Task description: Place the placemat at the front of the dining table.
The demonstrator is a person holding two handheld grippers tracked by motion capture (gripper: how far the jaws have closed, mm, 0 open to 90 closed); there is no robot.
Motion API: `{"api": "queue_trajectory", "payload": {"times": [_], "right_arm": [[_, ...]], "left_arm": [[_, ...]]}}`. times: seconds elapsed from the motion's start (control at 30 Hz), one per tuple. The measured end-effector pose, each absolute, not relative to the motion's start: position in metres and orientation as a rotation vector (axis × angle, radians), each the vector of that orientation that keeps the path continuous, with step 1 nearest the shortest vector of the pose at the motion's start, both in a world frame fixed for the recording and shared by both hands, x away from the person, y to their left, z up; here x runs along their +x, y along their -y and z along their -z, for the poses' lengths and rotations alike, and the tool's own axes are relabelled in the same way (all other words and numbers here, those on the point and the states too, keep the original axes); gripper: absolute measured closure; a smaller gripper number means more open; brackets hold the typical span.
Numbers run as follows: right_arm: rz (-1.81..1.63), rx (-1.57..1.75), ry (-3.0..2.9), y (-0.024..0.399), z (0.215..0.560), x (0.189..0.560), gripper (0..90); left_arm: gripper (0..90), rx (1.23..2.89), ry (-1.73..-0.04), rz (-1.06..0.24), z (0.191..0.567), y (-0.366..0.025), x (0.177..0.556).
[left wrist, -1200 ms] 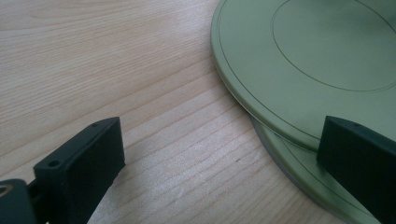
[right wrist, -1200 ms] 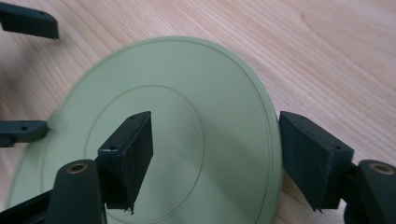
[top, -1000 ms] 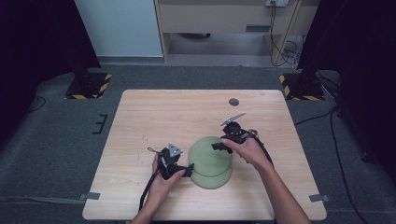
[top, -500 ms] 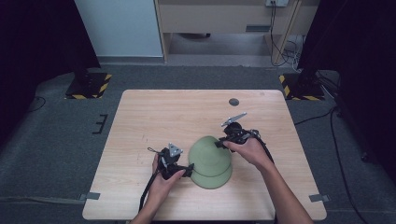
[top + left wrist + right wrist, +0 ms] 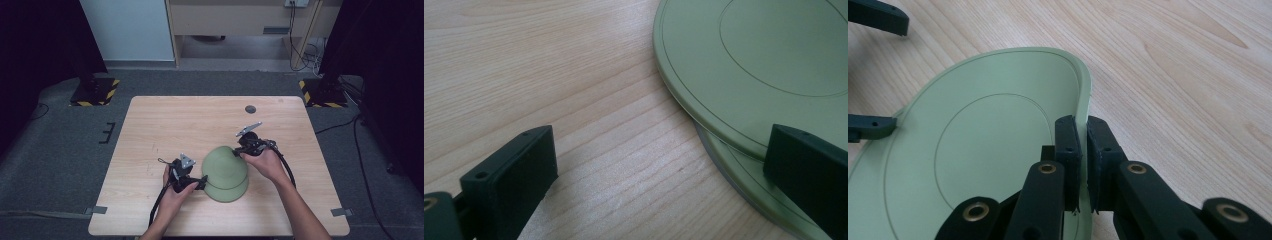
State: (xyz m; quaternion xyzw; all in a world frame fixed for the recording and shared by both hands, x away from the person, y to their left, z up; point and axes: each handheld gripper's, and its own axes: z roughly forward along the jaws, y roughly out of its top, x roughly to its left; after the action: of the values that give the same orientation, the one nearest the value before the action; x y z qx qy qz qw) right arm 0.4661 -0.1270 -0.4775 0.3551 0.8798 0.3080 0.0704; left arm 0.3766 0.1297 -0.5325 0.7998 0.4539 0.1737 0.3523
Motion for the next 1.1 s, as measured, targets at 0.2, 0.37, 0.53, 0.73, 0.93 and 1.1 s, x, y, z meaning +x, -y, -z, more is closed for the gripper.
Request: {"api": "queue_trajectory", "payload": {"times": [0.2,0.37,0.53,0.73,0.93,1.1], "right_arm": [[-0.948,1.081,-2.643,0.128,0.476,0.466,85.5],[-1.011,1.06,-2.644,0.132,0.466,0.463,85.7],[-1.031,1.058,-2.636,0.136,0.458,0.462,85.7],[-1.045,1.073,-2.621,0.14,0.444,0.464,85.8],[-1.047,1.071,-2.622,0.14,0.435,0.468,85.8],[-1.099,1.07,-2.621,0.137,0.425,0.472,85.9]], "left_arm": [[2.2,2.064,-1.172,-0.446,0.531,-0.13,0.376],[2.4,2.026,-1.192,-0.443,0.524,-0.141,0.379],[2.5,1.971,-1.243,-0.465,0.517,-0.161,0.384],[3.1,1.901,-1.362,-0.495,0.514,-0.201,0.395],[3.1,1.874,-1.417,-0.52,0.514,-0.219,0.401],[3.0,1.903,-1.444,-0.531,0.52,-0.226,0.405]]}}
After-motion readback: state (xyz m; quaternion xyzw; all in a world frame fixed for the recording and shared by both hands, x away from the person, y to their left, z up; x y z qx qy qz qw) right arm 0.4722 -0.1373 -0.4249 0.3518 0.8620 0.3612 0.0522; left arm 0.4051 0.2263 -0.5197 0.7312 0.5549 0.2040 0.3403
